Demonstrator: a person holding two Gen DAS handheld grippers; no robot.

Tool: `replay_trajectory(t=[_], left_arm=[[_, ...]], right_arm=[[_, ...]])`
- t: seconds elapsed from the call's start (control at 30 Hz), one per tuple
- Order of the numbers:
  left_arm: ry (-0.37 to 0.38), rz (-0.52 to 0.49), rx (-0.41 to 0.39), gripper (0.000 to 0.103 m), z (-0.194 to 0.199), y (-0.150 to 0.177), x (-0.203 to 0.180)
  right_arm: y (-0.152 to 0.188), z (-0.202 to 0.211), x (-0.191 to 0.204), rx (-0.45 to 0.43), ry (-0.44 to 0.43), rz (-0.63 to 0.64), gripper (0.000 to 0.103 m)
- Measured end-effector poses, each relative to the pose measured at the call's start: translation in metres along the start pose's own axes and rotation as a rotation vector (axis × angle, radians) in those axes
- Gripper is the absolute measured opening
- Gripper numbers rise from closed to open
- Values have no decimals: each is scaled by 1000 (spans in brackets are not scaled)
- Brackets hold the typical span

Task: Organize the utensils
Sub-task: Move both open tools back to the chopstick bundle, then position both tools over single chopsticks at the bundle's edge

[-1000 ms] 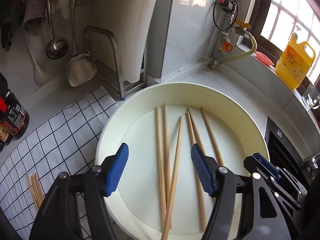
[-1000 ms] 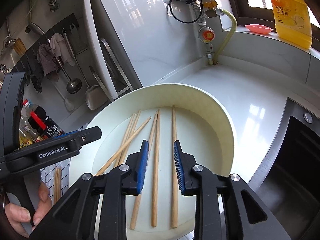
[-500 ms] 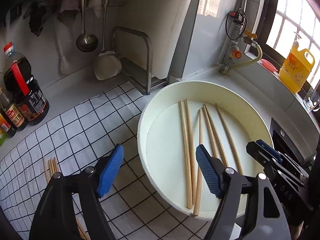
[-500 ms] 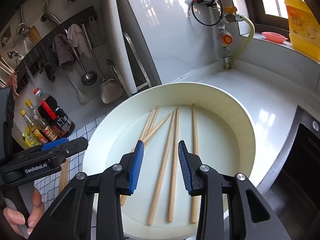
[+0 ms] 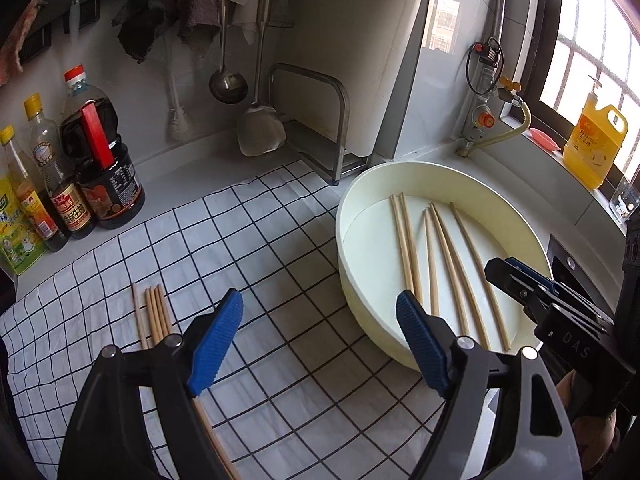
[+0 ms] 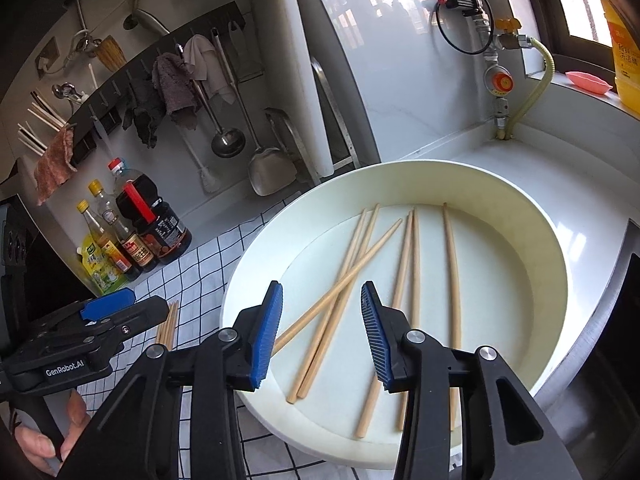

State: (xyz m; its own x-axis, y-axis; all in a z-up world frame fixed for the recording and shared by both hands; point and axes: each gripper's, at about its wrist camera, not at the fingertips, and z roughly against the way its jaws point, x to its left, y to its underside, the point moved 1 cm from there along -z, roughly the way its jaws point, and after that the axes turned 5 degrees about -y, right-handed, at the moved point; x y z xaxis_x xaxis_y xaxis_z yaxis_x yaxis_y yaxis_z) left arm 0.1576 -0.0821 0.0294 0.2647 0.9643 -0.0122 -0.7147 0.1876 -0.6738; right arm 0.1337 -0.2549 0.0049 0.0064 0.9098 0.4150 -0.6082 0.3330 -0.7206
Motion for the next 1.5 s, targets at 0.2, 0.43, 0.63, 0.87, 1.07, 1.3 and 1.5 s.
replay_trajectory(t=[0.2, 0.43, 0.63, 0.87, 1.07, 1.3, 1.5], left_arm=[[-53, 35, -11, 80, 14, 21, 27], [-110, 89, -5, 82, 24, 49, 62], [-156, 138, -10, 83, 31, 65, 92], [-197, 211, -5, 84, 33, 77, 128], [-238, 247, -4, 84, 36, 88, 150], [-248, 283, 5, 85, 37, 96, 167], [-246, 331, 31, 87, 27, 104, 179]], right_arm=[[5, -3, 17, 15, -44, 26, 41], [16, -9, 45, 34, -83, 94, 44], [27, -19, 71, 64, -124, 157, 44], [39, -27, 96, 94, -166, 206, 48], [50, -42, 111, 130, -178, 239, 48], [61, -58, 130, 173, -186, 281, 50], [69, -76, 139, 217, -196, 301, 53]])
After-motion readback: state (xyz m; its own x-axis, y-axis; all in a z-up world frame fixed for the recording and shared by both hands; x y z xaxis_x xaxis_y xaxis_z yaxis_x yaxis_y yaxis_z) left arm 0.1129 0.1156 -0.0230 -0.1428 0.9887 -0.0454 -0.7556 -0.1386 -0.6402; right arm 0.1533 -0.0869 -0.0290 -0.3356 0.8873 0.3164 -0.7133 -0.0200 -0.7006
